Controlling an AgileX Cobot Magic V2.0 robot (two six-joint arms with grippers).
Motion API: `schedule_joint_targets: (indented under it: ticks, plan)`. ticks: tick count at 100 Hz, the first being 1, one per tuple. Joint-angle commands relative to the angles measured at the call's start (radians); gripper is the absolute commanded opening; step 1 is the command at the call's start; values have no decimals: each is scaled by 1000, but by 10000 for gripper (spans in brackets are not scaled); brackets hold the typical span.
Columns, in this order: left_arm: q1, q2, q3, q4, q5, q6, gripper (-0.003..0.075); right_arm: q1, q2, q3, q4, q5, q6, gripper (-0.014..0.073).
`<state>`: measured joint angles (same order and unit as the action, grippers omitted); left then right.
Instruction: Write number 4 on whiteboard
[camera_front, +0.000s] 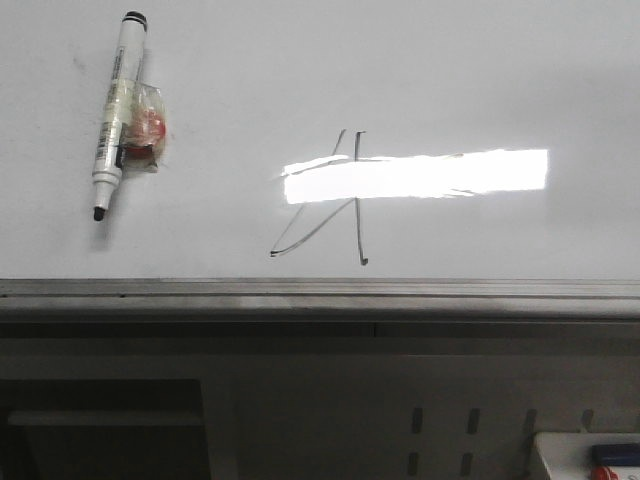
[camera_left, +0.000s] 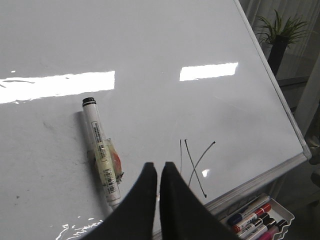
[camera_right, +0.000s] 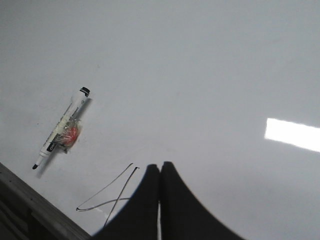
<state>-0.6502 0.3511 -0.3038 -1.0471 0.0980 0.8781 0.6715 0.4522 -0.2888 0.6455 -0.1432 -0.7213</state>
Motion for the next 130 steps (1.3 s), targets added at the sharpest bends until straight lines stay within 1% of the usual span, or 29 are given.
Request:
schedule_joint_targets:
  ticks: [1,44,57,61,64,67,69,70,74,77,79,82,86,96,107,116,130]
  plan:
    - [2,6,-26,-5,-23,0,-20,-5,0,-25,-4,-72,-1,-64]
    - [2,4,-12,-1,-30,0,-20,-5,0,-25,-4,-72,-1,-64]
    - [36,-48,14,137,-39,-10,-20,-5,0,-25,-4,-72,-1,-64]
    - [60,-73,32,203,-41,-57,-20,-5,0,-25,-4,-72,-1,-64]
    - [81,-92,46,270,-41,-125,-20,-5,0,-25,-4,-72,-1,-64]
    - [112,-113,65,354,-41,-231,-20,-5,0,-25,-4,-72,-1,-64]
    - [133,-130,74,425,-41,-278,-20,-5,0,-25,-4,-72,-1,-64]
    - [139,-142,83,475,-41,-327,-20,-5,0,-25,-4,-72,-1,-64]
    - [183,-171,112,599,-39,-473,-20,-5,0,-25,-4,-72,-1,-64]
    - [213,-199,133,710,-39,-561,-20,-5,0,-25,-4,-72,-1,-64]
    - [235,-209,148,750,-39,-617,-20,-5,0,-25,-4,-72,-1,-64]
    - [264,-234,168,835,-39,-677,-20,-5,0,-25,-4,-72,-1,-64]
    - [307,-257,195,892,-39,-729,-20,-5,0,-25,-4,-72,-1,-64]
    - [393,-307,240,968,-23,-740,-20,-5,0,-25,-4,-72,-1,-64]
    - [462,-327,273,996,16,-740,-20,-5,0,-25,-4,-72,-1,-64]
    - [486,-341,301,994,62,-740,-20,-5,0,-25,-4,-72,-1,-64]
    - [490,-383,320,994,199,-740,-20,-5,0,-25,-4,-72,-1,-64]
